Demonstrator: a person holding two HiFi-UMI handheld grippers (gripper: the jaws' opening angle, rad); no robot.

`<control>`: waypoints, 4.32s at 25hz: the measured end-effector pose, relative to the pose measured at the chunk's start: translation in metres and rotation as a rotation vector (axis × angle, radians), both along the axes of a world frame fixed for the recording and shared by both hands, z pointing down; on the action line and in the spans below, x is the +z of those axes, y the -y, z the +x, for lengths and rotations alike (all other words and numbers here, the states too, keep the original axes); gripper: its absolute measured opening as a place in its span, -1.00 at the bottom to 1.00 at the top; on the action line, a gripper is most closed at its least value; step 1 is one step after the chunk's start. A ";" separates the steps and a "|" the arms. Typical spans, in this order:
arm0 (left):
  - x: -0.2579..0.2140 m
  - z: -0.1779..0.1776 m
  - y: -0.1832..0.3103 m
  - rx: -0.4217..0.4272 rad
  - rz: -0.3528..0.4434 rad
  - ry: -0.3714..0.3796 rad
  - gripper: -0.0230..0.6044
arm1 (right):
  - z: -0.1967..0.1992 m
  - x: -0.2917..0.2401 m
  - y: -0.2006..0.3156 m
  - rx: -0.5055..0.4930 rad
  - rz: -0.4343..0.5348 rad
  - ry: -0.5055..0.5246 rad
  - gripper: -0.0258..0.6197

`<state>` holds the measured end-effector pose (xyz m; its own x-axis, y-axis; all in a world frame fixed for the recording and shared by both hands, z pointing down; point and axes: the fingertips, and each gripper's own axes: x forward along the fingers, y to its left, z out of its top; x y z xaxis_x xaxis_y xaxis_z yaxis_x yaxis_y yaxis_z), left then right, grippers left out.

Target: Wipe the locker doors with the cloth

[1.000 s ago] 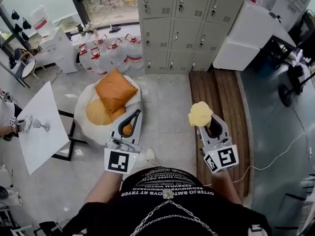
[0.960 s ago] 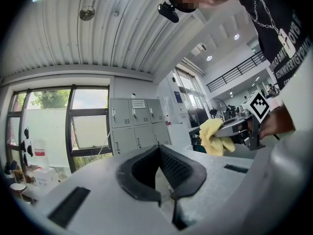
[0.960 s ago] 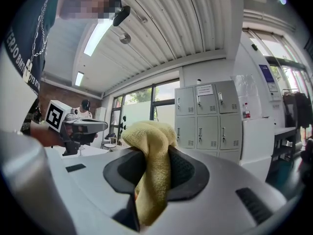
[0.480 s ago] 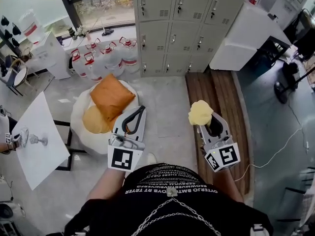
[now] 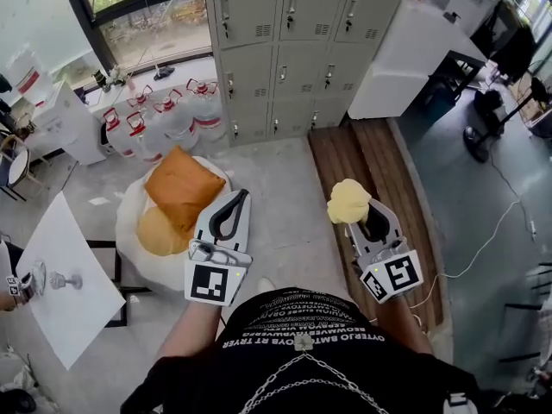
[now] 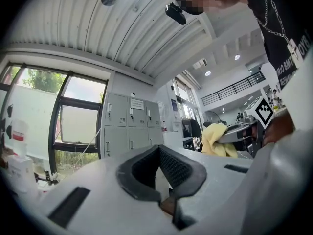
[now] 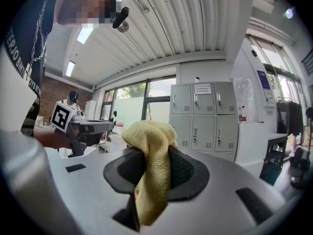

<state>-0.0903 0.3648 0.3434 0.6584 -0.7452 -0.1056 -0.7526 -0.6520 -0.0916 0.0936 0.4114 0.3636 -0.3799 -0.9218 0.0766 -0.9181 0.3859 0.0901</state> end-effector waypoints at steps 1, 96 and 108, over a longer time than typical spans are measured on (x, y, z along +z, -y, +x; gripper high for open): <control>0.003 0.001 0.000 0.007 -0.007 0.001 -0.91 | 0.001 0.000 0.000 0.007 -0.001 0.000 -0.58; -0.008 0.156 0.311 -0.181 0.012 0.121 -0.91 | 0.178 0.038 0.347 -0.154 -0.094 0.206 -0.58; -0.007 0.125 0.389 -0.165 0.004 0.127 -0.91 | 0.139 0.036 0.420 -0.146 -0.093 0.169 -0.58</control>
<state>0.0350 -0.0244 0.3366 0.5360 -0.8436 -0.0324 -0.8312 -0.5206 -0.1951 0.2326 -0.0083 0.4001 -0.5229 -0.8484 0.0827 -0.8512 0.5147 -0.1026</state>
